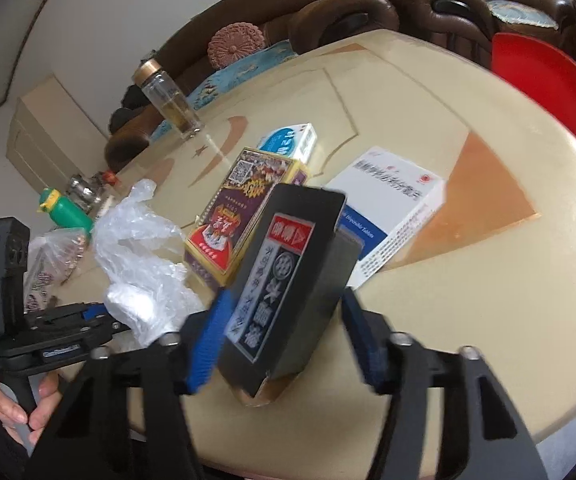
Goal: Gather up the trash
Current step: 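Grasp the white plastic bag with the left tool while the right tool grasps the black box, then lift the plastic bag and black box and carry them toward the trash bin, then lower the white bag with the left tool while the right tool lowers the black box over the bin, then open both tools to drop the bag and black box into the bin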
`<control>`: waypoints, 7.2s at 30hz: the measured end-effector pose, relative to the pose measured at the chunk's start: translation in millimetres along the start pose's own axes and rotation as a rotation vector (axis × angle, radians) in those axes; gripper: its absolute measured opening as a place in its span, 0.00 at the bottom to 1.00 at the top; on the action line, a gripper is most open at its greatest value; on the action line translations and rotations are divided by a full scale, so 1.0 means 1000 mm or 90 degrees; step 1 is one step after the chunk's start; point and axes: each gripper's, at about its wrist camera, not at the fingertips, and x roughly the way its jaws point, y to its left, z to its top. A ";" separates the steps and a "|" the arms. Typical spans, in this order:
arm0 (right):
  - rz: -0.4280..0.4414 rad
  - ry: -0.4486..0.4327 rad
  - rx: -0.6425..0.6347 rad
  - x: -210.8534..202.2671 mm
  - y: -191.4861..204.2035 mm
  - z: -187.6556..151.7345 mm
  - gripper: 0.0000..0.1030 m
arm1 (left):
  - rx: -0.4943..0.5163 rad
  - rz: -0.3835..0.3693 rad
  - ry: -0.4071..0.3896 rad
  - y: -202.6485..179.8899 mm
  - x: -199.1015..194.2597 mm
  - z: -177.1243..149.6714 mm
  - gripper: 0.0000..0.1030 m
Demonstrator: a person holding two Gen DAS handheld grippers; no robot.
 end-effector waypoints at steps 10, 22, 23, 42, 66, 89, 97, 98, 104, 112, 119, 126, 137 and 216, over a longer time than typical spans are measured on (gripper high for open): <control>0.010 -0.009 -0.008 -0.006 0.008 0.004 0.37 | -0.026 -0.041 0.015 0.005 -0.005 -0.002 0.16; 0.018 0.007 -0.020 0.008 0.019 0.003 0.34 | -0.027 -0.041 0.038 0.006 0.005 0.002 0.16; 0.020 0.008 -0.021 0.008 0.020 0.003 0.34 | -0.028 -0.034 0.038 0.006 0.006 0.002 0.16; -0.112 -0.104 -0.134 -0.039 0.034 0.020 0.25 | -0.037 0.038 -0.022 0.008 -0.040 0.000 0.08; -0.130 -0.157 -0.188 -0.130 0.083 0.017 0.25 | -0.037 0.151 -0.203 -0.045 -0.159 -0.022 0.09; -0.111 -0.184 -0.246 -0.216 0.130 -0.038 0.25 | -0.006 0.149 -0.249 -0.096 -0.214 -0.083 0.09; -0.106 -0.177 -0.253 -0.228 0.132 -0.053 0.25 | 0.016 0.150 -0.248 -0.112 -0.218 -0.099 0.09; -0.106 -0.176 -0.253 -0.229 0.132 -0.055 0.25 | 0.019 0.151 -0.247 -0.113 -0.218 -0.101 0.09; -0.104 -0.157 -0.255 -0.226 0.132 -0.064 0.25 | 0.025 0.147 -0.230 -0.114 -0.209 -0.110 0.09; -0.111 -0.124 -0.259 -0.215 0.128 -0.082 0.25 | 0.031 0.137 -0.200 -0.117 -0.192 -0.123 0.09; -0.113 -0.097 -0.262 -0.202 0.125 -0.093 0.25 | 0.037 0.128 -0.177 -0.118 -0.177 -0.130 0.09; -0.114 -0.056 -0.259 -0.181 0.114 -0.109 0.25 | 0.040 0.121 -0.135 -0.117 -0.148 -0.142 0.09; -0.119 0.023 -0.238 -0.140 0.090 -0.130 0.25 | 0.024 0.109 -0.065 -0.107 -0.106 -0.153 0.09; -0.165 0.349 -0.098 0.058 -0.052 -0.186 0.50 | -0.063 0.066 0.237 -0.077 0.138 -0.169 0.51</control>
